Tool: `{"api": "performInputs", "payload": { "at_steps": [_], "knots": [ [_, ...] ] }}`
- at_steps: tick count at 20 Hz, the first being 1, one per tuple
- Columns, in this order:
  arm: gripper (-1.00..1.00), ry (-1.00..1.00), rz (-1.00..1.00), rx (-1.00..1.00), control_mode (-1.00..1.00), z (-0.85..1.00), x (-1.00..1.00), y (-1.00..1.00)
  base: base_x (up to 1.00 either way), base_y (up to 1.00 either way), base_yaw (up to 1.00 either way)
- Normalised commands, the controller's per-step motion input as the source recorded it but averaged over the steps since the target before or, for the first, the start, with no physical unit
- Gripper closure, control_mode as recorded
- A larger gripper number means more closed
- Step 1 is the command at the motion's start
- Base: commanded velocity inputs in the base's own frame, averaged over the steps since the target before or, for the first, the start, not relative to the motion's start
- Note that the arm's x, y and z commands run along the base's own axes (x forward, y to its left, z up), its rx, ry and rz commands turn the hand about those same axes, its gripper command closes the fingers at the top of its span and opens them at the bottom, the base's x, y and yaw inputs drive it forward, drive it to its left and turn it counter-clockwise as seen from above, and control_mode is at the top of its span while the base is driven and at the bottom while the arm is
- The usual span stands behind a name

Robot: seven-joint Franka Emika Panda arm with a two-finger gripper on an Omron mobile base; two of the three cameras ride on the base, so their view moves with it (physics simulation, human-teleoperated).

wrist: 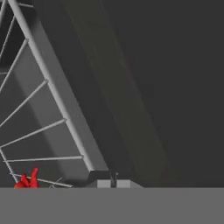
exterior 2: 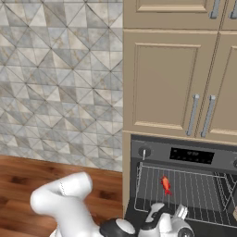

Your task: Take the fish from the oven and place it on the plate on the counter.

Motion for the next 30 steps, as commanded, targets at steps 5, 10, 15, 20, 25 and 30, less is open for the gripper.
{"api": "performInputs", "payload": {
  "at_steps": [5, 10, 15, 20, 25, 30],
  "knots": [
    [1.00, 0.15, 0.00, 0.05, -1.00, 0.00, -1.00, -0.17, 0.00, 0.00, 0.00],
    [1.00, -0.03, 0.00, 0.03, -1.00, 0.34, -0.78, -0.04, 0.00, 0.00, 0.00],
    [1.00, -0.22, 0.05, -0.01, -1.00, 1.00, -0.53, 0.01, 0.00, 0.00, 0.00],
    [1.00, -0.11, 0.09, -0.05, -1.00, 1.00, -0.20, 0.01, 0.00, 0.00, 0.00],
    [1.00, -0.01, 0.12, -0.13, -1.00, 0.87, 0.05, 0.04, 0.00, 0.00, 0.00],
    [1.00, 0.27, 0.15, -0.32, -1.00, 0.48, 0.80, 0.39, 0.00, 0.00, 0.00]
  ]
}}
